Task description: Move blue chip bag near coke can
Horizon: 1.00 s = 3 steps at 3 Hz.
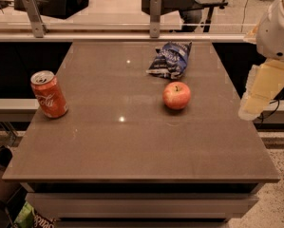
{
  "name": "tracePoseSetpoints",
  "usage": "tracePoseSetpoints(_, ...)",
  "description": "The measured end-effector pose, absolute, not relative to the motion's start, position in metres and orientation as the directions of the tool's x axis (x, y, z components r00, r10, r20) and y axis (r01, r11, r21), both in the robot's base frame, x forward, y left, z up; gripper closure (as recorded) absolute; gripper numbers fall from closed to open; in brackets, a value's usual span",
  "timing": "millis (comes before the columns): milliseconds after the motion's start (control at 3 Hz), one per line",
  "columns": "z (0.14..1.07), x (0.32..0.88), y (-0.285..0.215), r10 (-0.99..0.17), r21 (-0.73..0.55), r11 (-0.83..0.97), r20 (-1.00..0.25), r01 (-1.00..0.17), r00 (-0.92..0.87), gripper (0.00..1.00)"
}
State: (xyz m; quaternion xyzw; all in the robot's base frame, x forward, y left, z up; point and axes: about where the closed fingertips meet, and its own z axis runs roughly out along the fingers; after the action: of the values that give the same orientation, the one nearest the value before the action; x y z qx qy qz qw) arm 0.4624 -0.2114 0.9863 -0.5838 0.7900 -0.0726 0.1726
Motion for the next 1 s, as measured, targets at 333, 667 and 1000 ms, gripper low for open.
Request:
tracePoseSetpoints(333,0.981,0.490,-0.211,-0.942,-0.324,0.323,-0.197,-0.889,-0.271,0.00)
tracePoseSetpoints(667,0.976,0.523,-0.210,-0.939,-0.328,0.324,-0.221,-0.887,-0.262,0.00)
tracePoseSetpoints(1000,0.976,0.553,-0.211,-0.936,-0.341,0.324,-0.253,-0.882,-0.246,0.00)
